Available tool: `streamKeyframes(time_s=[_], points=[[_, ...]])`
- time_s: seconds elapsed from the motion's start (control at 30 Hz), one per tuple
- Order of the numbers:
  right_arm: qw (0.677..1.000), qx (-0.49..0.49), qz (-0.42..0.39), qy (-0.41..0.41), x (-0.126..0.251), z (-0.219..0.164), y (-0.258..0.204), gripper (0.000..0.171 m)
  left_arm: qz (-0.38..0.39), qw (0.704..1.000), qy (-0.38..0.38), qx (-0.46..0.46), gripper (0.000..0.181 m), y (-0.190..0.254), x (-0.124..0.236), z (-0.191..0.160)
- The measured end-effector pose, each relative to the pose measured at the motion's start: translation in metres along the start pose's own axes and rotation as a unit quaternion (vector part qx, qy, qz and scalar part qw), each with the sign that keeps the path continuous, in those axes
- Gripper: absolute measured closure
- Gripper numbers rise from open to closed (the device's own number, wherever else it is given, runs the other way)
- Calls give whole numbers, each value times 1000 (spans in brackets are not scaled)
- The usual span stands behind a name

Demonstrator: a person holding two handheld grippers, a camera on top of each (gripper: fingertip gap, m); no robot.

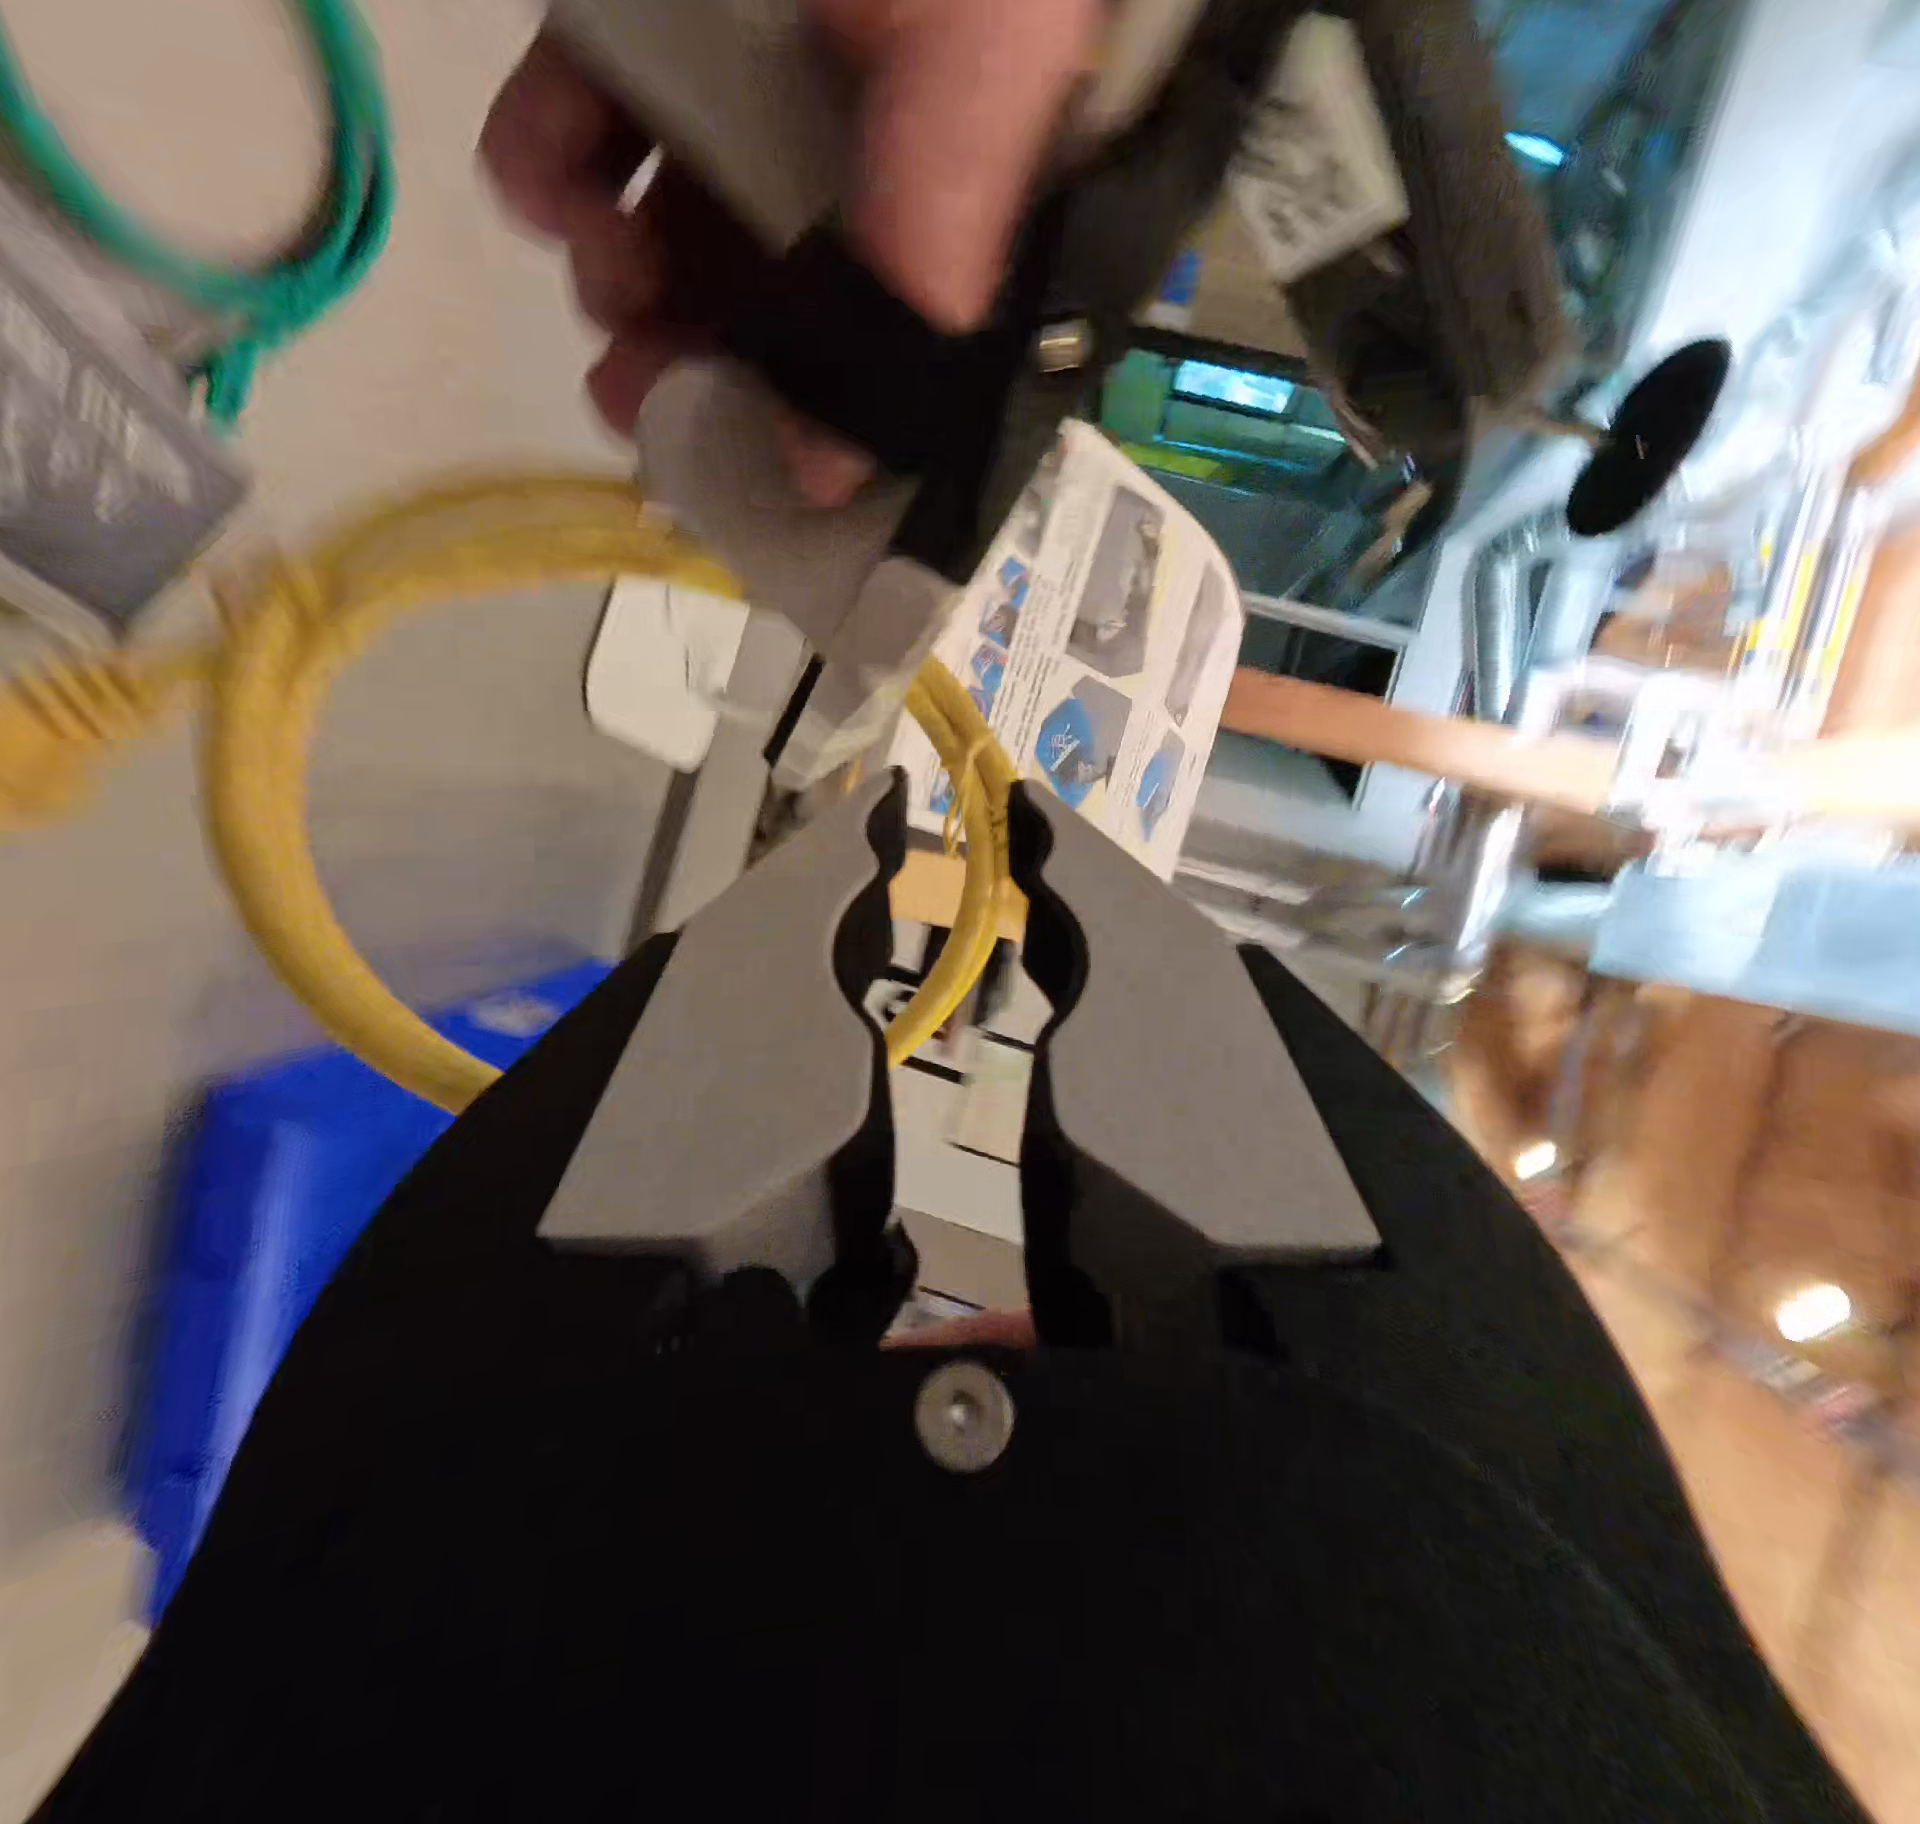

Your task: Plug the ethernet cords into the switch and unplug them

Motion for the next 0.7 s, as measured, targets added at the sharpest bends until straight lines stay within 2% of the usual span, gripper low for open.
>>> streamKeyframes(time_s=[0.03,0.1,0.13,0.2,0.27,0.33,0.4,0.53,0.63,0.7], points=[[997,-77,-3,10,3,3,4,160,31,999,24,-18,177,-6,4,5],[971,-236,10,34,5,9,9,154,75,993,55,-73,177,-9,12,11],[951,-305,2,54,6,10,13,160,94,989,65,-97,177,-8,15,13],[893,-441,19,89,6,13,15,161,138,976,88,-144,177,-8,20,17],[840,-531,19,104,4,8,15,162,175,961,99,-188,177,-7,24,21],[771,-621,42,138,2,8,15,158,197,948,112,-224,177,-4,27,25],[705,-682,57,183,3,11,17,153,226,934,118,-251,176,-4,28,27],[590,-771,55,232,1,11,19,158,252,916,144,-277,176,-2,30,32],[523,-816,40,244,-5,6,17,154,259,905,157,-299,176,5,30,34],[465,-837,47,285,-3,6,20,162,268,897,164,-312,176,7,30,35]])
Point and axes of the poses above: each gripper's, where its closed fingertips meet, x back along the fingers, z out of its top, y = z × x across the jaws, the point moved 3 cm from there along x, back along the fingers, and after that the axes turned 2 degrees about -y, right-handed, at the moved point
